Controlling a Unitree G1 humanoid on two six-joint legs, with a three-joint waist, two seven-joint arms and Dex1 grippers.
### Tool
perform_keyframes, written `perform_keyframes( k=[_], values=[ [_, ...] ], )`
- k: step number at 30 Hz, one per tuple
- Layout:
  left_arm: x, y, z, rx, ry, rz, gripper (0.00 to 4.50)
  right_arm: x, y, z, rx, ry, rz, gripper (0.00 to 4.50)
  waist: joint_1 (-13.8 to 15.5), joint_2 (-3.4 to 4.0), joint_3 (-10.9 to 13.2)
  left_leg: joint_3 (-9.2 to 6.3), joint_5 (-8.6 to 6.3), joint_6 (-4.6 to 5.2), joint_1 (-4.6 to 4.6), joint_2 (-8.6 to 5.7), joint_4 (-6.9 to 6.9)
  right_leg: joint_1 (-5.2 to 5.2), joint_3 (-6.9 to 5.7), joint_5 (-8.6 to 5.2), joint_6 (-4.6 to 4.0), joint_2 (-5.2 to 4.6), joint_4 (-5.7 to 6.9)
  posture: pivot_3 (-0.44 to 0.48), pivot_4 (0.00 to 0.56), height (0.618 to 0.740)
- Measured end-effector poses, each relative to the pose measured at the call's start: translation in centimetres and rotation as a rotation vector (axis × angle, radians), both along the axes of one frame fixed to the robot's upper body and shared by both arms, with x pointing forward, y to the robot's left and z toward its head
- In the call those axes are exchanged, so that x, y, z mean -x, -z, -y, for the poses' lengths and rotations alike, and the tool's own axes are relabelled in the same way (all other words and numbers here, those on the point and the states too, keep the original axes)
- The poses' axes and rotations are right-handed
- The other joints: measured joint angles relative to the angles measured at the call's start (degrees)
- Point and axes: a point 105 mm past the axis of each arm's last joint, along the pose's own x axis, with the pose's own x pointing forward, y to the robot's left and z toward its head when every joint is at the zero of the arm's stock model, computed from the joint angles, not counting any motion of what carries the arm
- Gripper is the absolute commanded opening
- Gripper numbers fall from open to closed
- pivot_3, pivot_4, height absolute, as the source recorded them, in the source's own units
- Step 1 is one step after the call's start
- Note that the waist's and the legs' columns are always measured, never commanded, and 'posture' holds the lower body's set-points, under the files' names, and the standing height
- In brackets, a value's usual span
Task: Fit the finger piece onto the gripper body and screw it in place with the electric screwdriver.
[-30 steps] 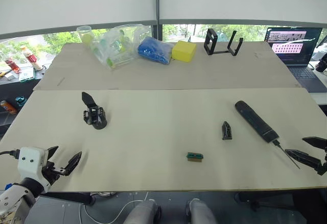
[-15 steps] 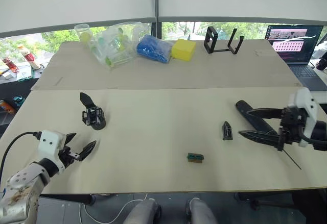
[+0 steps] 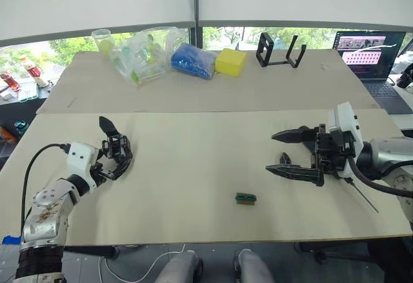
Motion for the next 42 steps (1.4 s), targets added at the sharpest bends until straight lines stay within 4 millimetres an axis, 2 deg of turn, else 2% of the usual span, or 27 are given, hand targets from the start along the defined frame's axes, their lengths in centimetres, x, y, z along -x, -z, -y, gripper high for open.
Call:
perform_keyframes(
  k=[3,6,13,15,17,20,25,29,33,37,39,41,42],
  values=[
    [-0.5,0.5,0.2,0.011,0.0,0.0,3.64,0.0,0.0,-0.1,-0.004,0.003,0.005,4.5,-0.01,0.0,0.0,0.04,0.0,0.0,0.0,0.0,0.0,-0.02,0.01,0.0,0.0,0.0,0.01,0.0,0.15,0.74],
    [-1.2,0.5,0.7,0.039,0.006,0.017,2.29,0.1,-0.1,-0.4,-0.004,0.004,0.011,4.5,-0.01,-0.01,0.01,0.04,0.01,0.0,-0.01,0.01,0.01,-0.03,0.01,0.0,-0.01,0.0,0.04,0.0,0.15,0.74],
    [-1.7,0.6,1.8,0.067,0.014,0.048,2.29,0.4,0.2,-0.8,-0.019,0.006,-0.006,4.5,0.21,-0.05,0.03,0.04,0.02,0.03,-0.08,-0.01,0.06,-0.04,0.0,0.02,0.01,-0.02,0.03,0.0,0.15,0.74],
    [-1.8,0.5,2.8,0.069,0.042,0.046,2.29,0.4,0.1,-0.9,-0.025,0.01,-0.001,4.5,0.21,-0.08,0.04,0.04,0.02,0.03,-0.15,-0.01,0.09,-0.07,0.0,0.03,0.03,-0.02,0.03,0.0,0.15,0.74],
    [-1.9,0.1,5.1,0.076,0.107,0.049,2.29,0.3,0.2,-1.0,-0.039,0.02,0.0,4.5,0.28,-0.18,0.1,0.03,0.05,0.09,-0.3,-0.01,0.17,-0.17,0.0,0.07,0.06,-0.02,0.04,0.0,0.15,0.74],
    [-2.3,-1.0,9.7,0.119,0.21,0.063,2.29,0.3,0.8,-1.0,-0.05,0.046,-0.016,4.5,0.34,-0.22,0.12,0.04,0.21,0.37,-0.84,-0.04,0.49,-0.6,0.0,0.22,0.11,0.01,0.09,0.0,0.15,0.74],
    [-2.9,-3.0,15.4,0.136,0.302,0.082,2.29,1.1,1.9,-1.1,-0.047,0.07,-0.037,4.5,-0.02,-0.24,0.13,0.06,0.19,0.4,-0.92,-0.03,0.69,-0.63,0.01,0.23,0.11,0.04,0.19,0.0,0.15,0.74],
    [-2.2,-2.2,19.5,0.082,0.395,0.059,2.29,1.5,2.4,-1.2,-0.042,0.081,-0.046,4.5,-0.04,-0.24,0.13,0.12,0.19,0.4,-0.87,-0.01,0.7,-0.6,0.06,0.22,0.11,0.08,0.22,0.0,0.15,0.74],
    [-1.7,-1.0,21.9,0.055,0.44,0.03,2.29,1.6,2.5,-1.2,-0.041,0.096,-0.043,4.5,0.03,-0.25,0.14,0.12,0.19,0.4,-0.86,-0.02,0.72,-0.6,0.05,0.22,0.11,0.08,0.22,0.0,0.15,0.74],
    [-2.0,-0.5,22.6,0.046,0.427,0.018,2.29,1.2,2.4,-0.8,-0.033,0.139,-0.017,4.5,0.08,-0.26,0.14,0.12,0.19,0.41,-0.87,-0.02,0.74,-0.6,0.05,0.22,0.11,0.08,0.23,0.0,0.15,0.74],
    [-2.0,-0.2,22.5,0.042,0.422,0.007,3.36,0.7,2.6,-0.4,-0.013,0.177,0.013,4.5,0.12,-0.25,0.14,0.12,0.19,0.4,-0.87,-0.02,0.74,-0.62,0.04,0.22,0.11,0.08,0.24,0.0,0.15,0.74],
    [-2.0,-0.3,22.5,0.046,0.422,0.005,4.24,0.3,2.8,0.2,0.008,0.216,0.032,4.5,0.12,-0.25,0.14,0.12,0.2,0.41,-0.87,-0.03,0.76,-0.6,0.05,0.22,0.11,0.08,0.24,0.0,0.15,0.74],
    [-1.9,-0.4,22.5,0.049,0.427,0.006,4.44,0.2,2.8,0.3,0.012,0.226,0.041,4.5,0.17,-0.25,0.14,0.13,0.19,0.41,-0.86,-0.03,0.77,-0.58,0.04,0.22,0.11,0.07,0.24,0.0,0.15,0.74]
  ],
)
